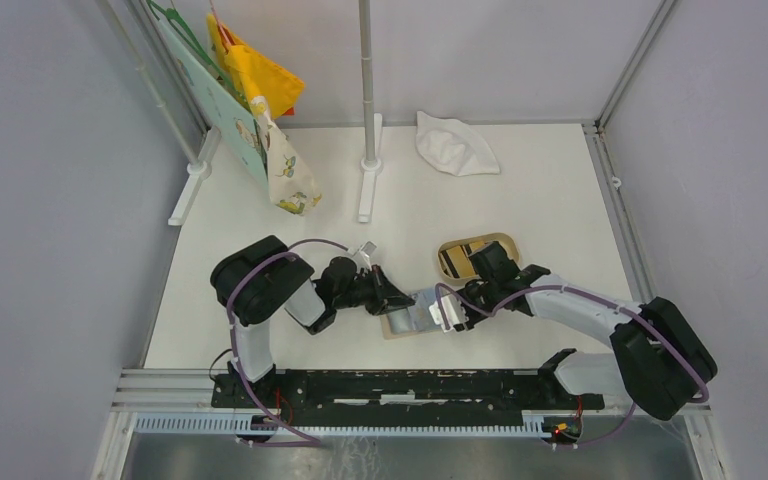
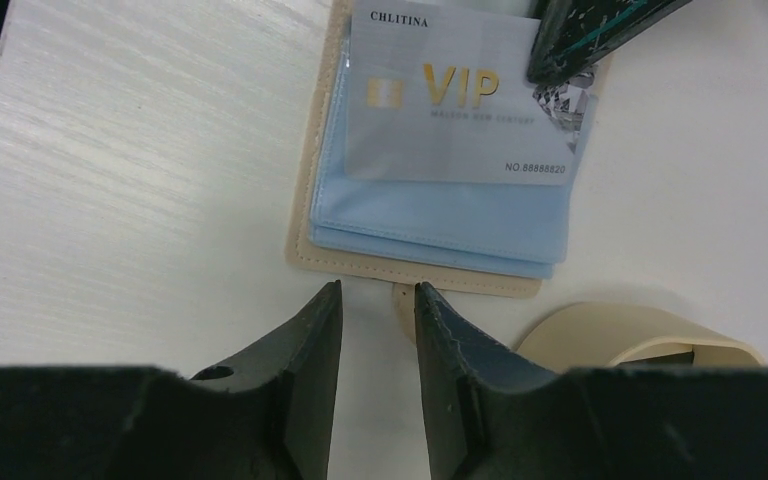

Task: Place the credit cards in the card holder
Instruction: Insert the credit card into the card holder.

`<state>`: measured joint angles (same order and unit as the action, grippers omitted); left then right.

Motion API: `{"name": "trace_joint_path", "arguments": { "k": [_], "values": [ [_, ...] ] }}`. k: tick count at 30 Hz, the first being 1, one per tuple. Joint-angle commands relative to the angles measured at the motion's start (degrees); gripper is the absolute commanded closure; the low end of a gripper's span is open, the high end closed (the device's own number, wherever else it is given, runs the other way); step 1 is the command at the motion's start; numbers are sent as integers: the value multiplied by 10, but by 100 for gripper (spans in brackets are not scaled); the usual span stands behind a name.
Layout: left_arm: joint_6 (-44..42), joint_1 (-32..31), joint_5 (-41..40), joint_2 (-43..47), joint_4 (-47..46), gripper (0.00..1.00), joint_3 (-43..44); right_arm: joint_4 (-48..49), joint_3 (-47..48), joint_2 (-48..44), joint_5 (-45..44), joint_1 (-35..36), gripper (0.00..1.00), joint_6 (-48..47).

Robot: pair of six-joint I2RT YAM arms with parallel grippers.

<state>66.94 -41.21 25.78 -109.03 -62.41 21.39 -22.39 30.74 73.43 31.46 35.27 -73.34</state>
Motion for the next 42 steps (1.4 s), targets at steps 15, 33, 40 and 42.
{"name": "trace_joint_path", "arguments": {
  "k": [15,33,40,42],
  "values": [
    [-64,3,-9,-8,54,81,19,-11,116,-7,-17,165,87,29],
    [-73,3,-7,-2,57,80,18,81,167,144,-294,290,93,83],
    [-73,3,-5,-3,53,80,17,89,157,157,-306,295,93,87],
    [-73,3,-5,-4,52,80,17,91,152,158,-311,295,93,88]
  ]
}}
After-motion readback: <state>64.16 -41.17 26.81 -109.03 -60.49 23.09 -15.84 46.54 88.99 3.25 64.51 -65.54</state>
